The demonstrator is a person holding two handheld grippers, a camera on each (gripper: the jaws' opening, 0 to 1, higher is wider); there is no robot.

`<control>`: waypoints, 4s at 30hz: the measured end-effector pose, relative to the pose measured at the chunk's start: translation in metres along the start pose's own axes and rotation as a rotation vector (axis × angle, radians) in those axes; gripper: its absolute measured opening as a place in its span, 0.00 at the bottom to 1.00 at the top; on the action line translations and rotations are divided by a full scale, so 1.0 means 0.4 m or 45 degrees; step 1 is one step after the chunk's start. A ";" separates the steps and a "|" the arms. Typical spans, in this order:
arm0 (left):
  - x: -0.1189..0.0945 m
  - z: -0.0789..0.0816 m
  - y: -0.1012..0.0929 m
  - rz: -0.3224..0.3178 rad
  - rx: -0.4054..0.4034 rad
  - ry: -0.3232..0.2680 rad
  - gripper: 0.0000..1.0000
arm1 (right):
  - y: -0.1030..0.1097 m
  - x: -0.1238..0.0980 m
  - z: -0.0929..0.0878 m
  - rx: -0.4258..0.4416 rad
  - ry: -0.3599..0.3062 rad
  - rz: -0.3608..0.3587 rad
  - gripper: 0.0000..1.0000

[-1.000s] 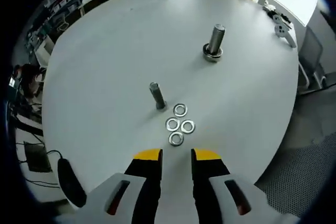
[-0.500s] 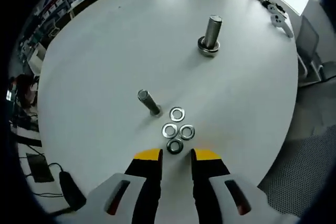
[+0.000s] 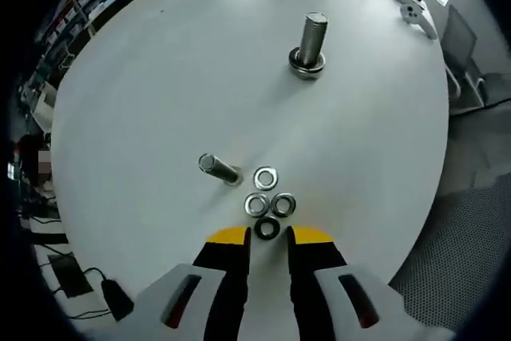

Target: Place the washer onto the threaded stud by aligning its center hole with the stud, sliding it down to the base, and recovering from edge contact or off-axis alignment until the washer reaches the visible bottom stop.

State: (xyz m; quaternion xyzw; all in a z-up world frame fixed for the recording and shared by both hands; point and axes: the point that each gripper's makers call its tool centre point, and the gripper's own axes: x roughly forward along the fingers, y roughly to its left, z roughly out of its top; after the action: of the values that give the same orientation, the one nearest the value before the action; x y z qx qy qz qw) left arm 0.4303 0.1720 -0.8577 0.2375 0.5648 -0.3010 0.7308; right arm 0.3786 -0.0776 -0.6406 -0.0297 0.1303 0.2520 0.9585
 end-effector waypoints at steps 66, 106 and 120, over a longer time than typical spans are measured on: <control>-0.116 0.086 0.073 0.134 0.147 -0.237 0.09 | 0.012 0.004 -0.009 -0.038 0.025 0.026 0.50; -0.099 0.145 0.093 0.129 0.306 -0.096 0.09 | 0.014 0.004 -0.007 -0.045 0.022 0.032 0.50; -0.092 0.142 0.087 0.104 0.312 -0.068 0.09 | 0.013 0.005 -0.011 -0.055 0.033 0.029 0.49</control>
State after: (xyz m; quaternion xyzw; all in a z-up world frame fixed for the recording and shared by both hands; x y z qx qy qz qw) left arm 0.4871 0.1637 -0.8078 0.3396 0.4940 -0.3440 0.7227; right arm 0.3769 -0.0727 -0.6452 -0.0520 0.1378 0.2653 0.9529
